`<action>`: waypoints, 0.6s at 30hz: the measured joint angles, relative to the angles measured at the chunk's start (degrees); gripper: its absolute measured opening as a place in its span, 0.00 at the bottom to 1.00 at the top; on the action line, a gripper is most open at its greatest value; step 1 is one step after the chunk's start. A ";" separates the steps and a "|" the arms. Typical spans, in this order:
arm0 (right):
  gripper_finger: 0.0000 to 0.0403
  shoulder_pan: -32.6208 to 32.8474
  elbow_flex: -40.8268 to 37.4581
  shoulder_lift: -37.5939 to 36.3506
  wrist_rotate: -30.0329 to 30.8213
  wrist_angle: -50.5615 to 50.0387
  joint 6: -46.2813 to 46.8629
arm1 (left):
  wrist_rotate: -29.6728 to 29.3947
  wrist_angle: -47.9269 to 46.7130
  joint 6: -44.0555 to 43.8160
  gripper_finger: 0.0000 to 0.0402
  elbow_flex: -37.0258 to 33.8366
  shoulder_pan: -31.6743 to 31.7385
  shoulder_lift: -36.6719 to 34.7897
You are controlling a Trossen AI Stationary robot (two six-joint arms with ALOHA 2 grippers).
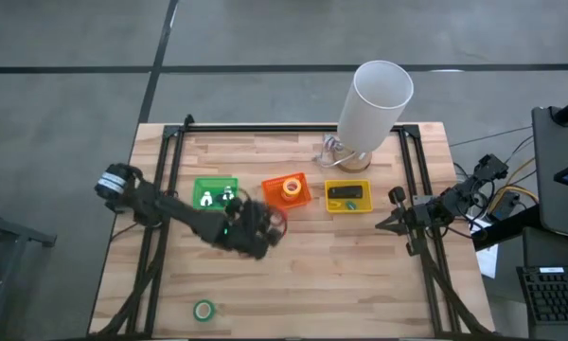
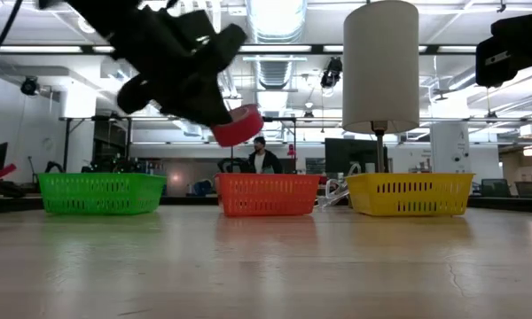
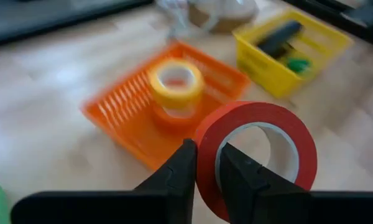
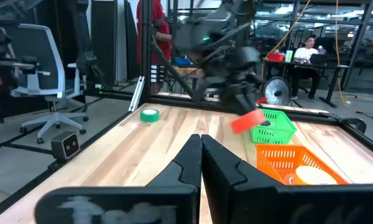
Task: Pick and place Stapler, Stapler remover, tape
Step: Put the red tape into the orange basket
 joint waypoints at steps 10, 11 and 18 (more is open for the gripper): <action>0.02 0.00 0.00 0.00 0.02 -0.02 -0.20 | 10.29 0.41 8.98 0.14 0.02 14.97 -3.71; 0.02 0.00 0.00 0.00 0.02 -0.02 -0.16 | 12.98 0.50 9.73 0.14 0.02 16.27 -3.60; 0.02 0.00 0.00 0.00 0.02 -0.13 -0.23 | 21.64 0.38 11.38 0.15 0.02 21.27 -3.15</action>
